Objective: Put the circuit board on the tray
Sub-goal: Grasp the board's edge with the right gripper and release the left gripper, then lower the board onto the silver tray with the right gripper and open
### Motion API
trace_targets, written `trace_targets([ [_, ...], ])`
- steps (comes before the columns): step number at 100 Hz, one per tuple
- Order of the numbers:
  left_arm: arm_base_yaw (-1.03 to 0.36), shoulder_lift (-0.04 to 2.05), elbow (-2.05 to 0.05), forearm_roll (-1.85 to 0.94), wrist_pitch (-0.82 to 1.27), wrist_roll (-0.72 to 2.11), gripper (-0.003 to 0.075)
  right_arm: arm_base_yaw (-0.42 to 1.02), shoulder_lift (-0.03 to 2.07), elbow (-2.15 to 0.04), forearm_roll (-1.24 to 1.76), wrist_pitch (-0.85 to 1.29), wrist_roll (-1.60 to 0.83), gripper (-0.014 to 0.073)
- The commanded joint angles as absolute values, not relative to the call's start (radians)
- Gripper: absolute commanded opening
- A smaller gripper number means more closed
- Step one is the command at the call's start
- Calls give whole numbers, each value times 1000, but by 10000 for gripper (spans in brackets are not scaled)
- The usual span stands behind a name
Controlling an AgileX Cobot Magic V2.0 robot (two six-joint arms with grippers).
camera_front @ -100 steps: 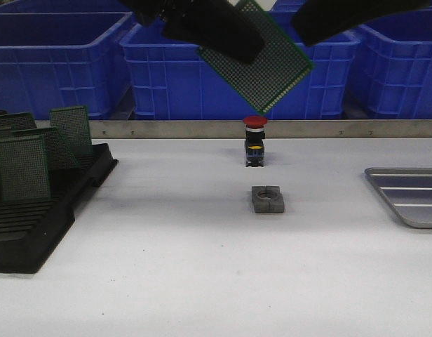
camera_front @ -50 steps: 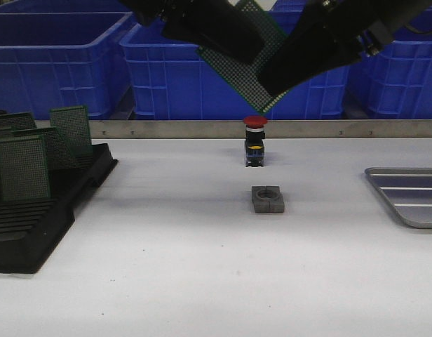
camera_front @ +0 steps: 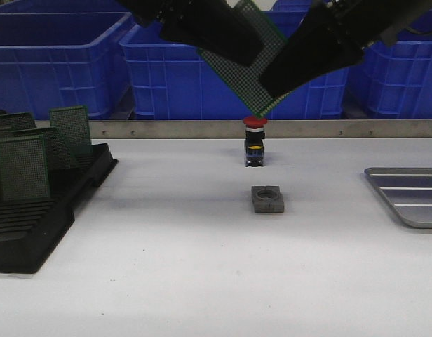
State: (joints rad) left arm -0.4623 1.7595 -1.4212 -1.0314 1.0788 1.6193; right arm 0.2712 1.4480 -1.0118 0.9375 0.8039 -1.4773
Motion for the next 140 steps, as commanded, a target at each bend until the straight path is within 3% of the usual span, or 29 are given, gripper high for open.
trace_targets([
  [1,-467,1714,-1450,-1118,1076,1604,255,266,1419,-1046,994,793,-1454,-121],
  [13,-451,1714,-1450,-1115,1067,1604,484,254,1419,-1045,994,814,-1401,-121],
  [22,-434,1714,-1450,-1120,1057,1604,560,218,1419,-1044,994,848,-1349,-121],
  [45,-376,1714,-1450,-1124,1057,1604,566,16,1441,-1038,963,934,-1165,-121],
  [72,-356,1714,-1450,-1122,1057,1604,566,-207,1632,-1040,923,858,-988,-121],
  [110,-356,1714,-1450,-1122,1057,1604,566,-262,1833,-1067,923,699,-976,-99],
  [118,-356,1714,-1450,-1122,1057,1604,566,-262,1833,-1077,923,704,-976,0],
  [136,-356,1714,-1450,-1122,1057,1604,566,-262,1832,-1101,915,712,-976,549],
  [140,-356,1714,-1450,-1122,1057,1604,566,-262,1832,-1102,915,716,-976,618],
])
